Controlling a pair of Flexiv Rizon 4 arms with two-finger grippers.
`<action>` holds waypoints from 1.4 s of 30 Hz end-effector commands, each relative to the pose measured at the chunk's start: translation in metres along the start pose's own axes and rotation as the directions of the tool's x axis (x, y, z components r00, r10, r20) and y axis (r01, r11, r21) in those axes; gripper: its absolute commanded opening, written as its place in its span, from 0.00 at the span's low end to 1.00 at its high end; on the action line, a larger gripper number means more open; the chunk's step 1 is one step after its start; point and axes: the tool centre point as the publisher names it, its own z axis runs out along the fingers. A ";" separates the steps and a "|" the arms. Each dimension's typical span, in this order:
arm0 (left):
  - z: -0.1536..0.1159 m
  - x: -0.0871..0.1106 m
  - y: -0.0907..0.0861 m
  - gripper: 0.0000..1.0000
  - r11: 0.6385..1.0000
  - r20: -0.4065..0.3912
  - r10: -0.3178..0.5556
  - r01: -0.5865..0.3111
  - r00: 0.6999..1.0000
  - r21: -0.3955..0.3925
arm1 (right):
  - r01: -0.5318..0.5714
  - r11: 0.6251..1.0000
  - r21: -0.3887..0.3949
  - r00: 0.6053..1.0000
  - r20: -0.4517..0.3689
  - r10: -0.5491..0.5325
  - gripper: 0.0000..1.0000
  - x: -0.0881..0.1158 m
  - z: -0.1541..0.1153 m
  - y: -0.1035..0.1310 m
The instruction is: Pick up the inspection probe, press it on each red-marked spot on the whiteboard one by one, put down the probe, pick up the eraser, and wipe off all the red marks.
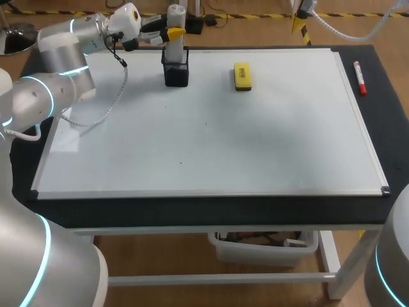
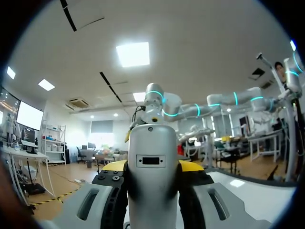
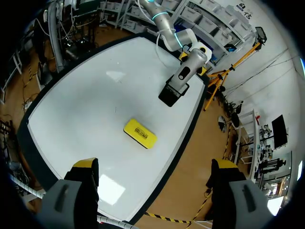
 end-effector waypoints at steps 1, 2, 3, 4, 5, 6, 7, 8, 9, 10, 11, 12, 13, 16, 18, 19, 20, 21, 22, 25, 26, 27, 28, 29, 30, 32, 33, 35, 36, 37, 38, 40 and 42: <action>-0.003 -0.008 0.009 0.00 1.000 -0.249 0.020 -0.014 0.968 0.024 | 0.002 1.000 0.001 1.000 -0.004 -0.002 1.00 0.000 -0.001 0.000; -0.003 -0.008 0.009 0.00 1.000 -0.252 0.026 -0.021 0.967 0.023 | 0.002 1.000 0.001 1.000 -0.004 -0.002 1.00 0.000 -0.001 0.000; -0.002 -0.008 0.010 0.00 0.999 -0.254 0.031 -0.026 0.967 0.024 | 0.002 1.000 0.001 1.000 -0.004 -0.002 1.00 0.000 -0.001 0.000; -0.002 -0.009 0.012 0.00 0.999 -0.255 0.031 -0.026 0.967 0.024 | 0.002 1.000 0.001 1.000 -0.004 -0.002 1.00 0.000 -0.001 0.000; -0.002 -0.010 0.013 0.00 0.999 -0.255 0.030 -0.025 0.967 0.026 | 0.002 1.000 0.001 1.000 -0.004 -0.002 1.00 0.000 -0.001 0.000; -0.002 -0.011 0.015 0.00 0.999 -0.254 0.030 -0.023 0.967 0.028 | 0.002 1.000 0.001 1.000 -0.004 -0.002 1.00 0.000 -0.001 0.000; -0.002 -0.011 0.017 0.00 0.999 -0.254 0.030 -0.023 0.967 0.029 | 0.002 1.000 0.001 1.000 -0.004 -0.002 1.00 0.000 -0.001 0.000; -0.001 -0.011 0.018 0.00 0.999 -0.255 0.030 -0.023 0.966 0.029 | 0.002 1.000 0.001 1.000 -0.004 -0.002 1.00 0.000 -0.001 0.000; -0.001 -0.011 0.019 0.00 0.999 -0.256 0.030 -0.023 0.966 0.029 | 0.002 1.000 0.001 1.000 -0.004 -0.002 1.00 0.000 -0.001 0.000; -0.001 -0.011 0.021 0.00 0.999 -0.257 0.030 -0.023 0.966 0.029 | 0.002 1.000 0.001 1.000 -0.004 -0.002 1.00 0.000 -0.001 0.000; -0.001 -0.012 0.022 0.00 0.999 -0.257 0.029 -0.023 0.966 0.028 | 0.002 1.000 0.001 1.000 -0.004 -0.002 1.00 0.000 -0.001 0.000; -0.001 -0.012 0.024 0.00 0.999 -0.257 0.029 -0.023 0.966 0.027 | 0.002 1.000 0.001 1.000 -0.004 -0.002 1.00 0.000 -0.001 0.000; -0.001 -0.013 0.025 0.00 0.999 -0.257 0.030 -0.024 0.966 0.026 | 0.002 1.000 0.001 1.000 -0.004 -0.002 1.00 0.000 -0.001 0.000; -0.004 -0.015 0.029 0.00 0.999 -0.254 0.032 -0.027 0.967 0.025 | 0.002 1.000 0.001 1.000 -0.004 -0.002 1.00 0.000 -0.001 0.000; -0.004 -0.016 0.031 0.00 0.999 -0.254 0.036 -0.030 0.967 0.026 | 0.002 1.000 0.001 1.000 -0.004 -0.002 1.00 0.000 -0.001 0.000; -0.005 -0.017 0.033 0.00 0.999 -0.255 0.038 -0.032 0.966 0.026 | 0.002 1.000 0.001 1.000 -0.004 -0.002 1.00 0.000 -0.001 0.000; -0.005 -0.017 0.033 0.00 0.999 -0.255 0.038 -0.032 0.966 0.026 | 0.002 1.000 0.001 1.000 -0.004 -0.002 1.00 0.000 -0.001 0.000; -0.005 -0.017 0.035 0.00 0.999 -0.256 0.038 -0.033 0.966 0.025 | 0.002 1.000 0.001 1.000 -0.004 -0.002 1.00 0.000 -0.001 0.000; -0.006 -0.017 0.036 0.00 0.999 -0.258 0.038 -0.033 0.965 0.024 | 0.002 1.000 0.001 1.000 -0.004 -0.002 1.00 0.000 -0.001 0.000; -0.007 -0.018 0.040 0.00 0.999 -0.264 0.035 -0.031 0.964 0.021 | 0.002 1.000 0.001 1.000 -0.004 -0.002 1.00 0.000 -0.001 0.000; -0.008 -0.019 0.042 0.00 1.000 -0.264 0.028 -0.024 0.964 0.019 | 0.002 1.000 0.001 1.000 -0.004 -0.002 1.00 0.000 -0.001 0.000; -0.008 -0.019 0.042 0.00 1.000 -0.268 0.027 -0.022 0.963 0.021 | 0.002 1.000 0.001 1.000 -0.004 -0.002 1.00 0.000 -0.001 0.000; -0.007 -0.019 0.043 0.00 1.000 -0.276 0.024 -0.021 0.961 0.013 | 0.002 1.000 0.001 1.000 -0.004 -0.002 1.00 0.000 -0.001 0.000; -0.007 -0.019 0.044 0.00 1.000 -0.280 0.022 -0.021 0.960 0.006 | 0.002 1.000 0.001 1.000 -0.004 -0.002 1.00 0.000 -0.001 0.000; -0.006 -0.020 0.045 0.00 1.000 -0.279 0.021 -0.020 0.960 0.007 | 0.002 1.000 0.001 1.000 -0.004 -0.002 1.00 0.000 -0.001 0.000; -0.008 -0.021 0.047 0.00 1.000 -0.277 0.020 -0.018 0.961 0.010 | 0.002 1.000 0.001 1.000 -0.004 -0.002 1.00 0.000 -0.001 0.000; -0.009 -0.022 0.048 0.00 1.000 -0.275 0.019 -0.017 0.961 0.011 | 0.002 1.000 0.001 1.000 -0.004 -0.002 1.00 0.000 -0.001 0.000; -0.009 -0.022 0.050 0.00 1.000 -0.281 0.017 -0.015 0.960 0.009 | 0.002 1.000 0.001 1.000 -0.004 -0.002 1.00 0.000 -0.001 0.000; -0.009 -0.022 0.051 0.00 1.000 -0.284 0.018 -0.016 0.959 0.008 | 0.002 1.000 0.001 1.000 -0.004 -0.002 1.00 0.000 -0.001 0.000; -0.009 -0.022 0.052 0.00 1.000 -0.286 0.017 -0.016 0.958 0.007 | 0.002 1.000 0.001 1.000 -0.004 -0.002 1.00 0.000 -0.001 0.000; -0.009 -0.022 0.052 0.00 1.000 -0.286 0.016 -0.015 0.958 0.006 | 0.002 1.000 0.001 1.000 -0.004 -0.002 1.00 0.000 -0.001 0.000; -0.011 -0.023 0.054 0.00 1.000 -0.280 0.008 -0.008 0.960 0.003 | 0.002 1.000 0.001 1.000 -0.004 -0.002 1.00 0.000 -0.001 0.000; -0.012 -0.023 0.055 0.00 1.000 -0.276 0.004 -0.003 0.961 0.001 | 0.002 1.000 0.001 1.000 -0.004 -0.002 1.00 0.000 -0.001 0.000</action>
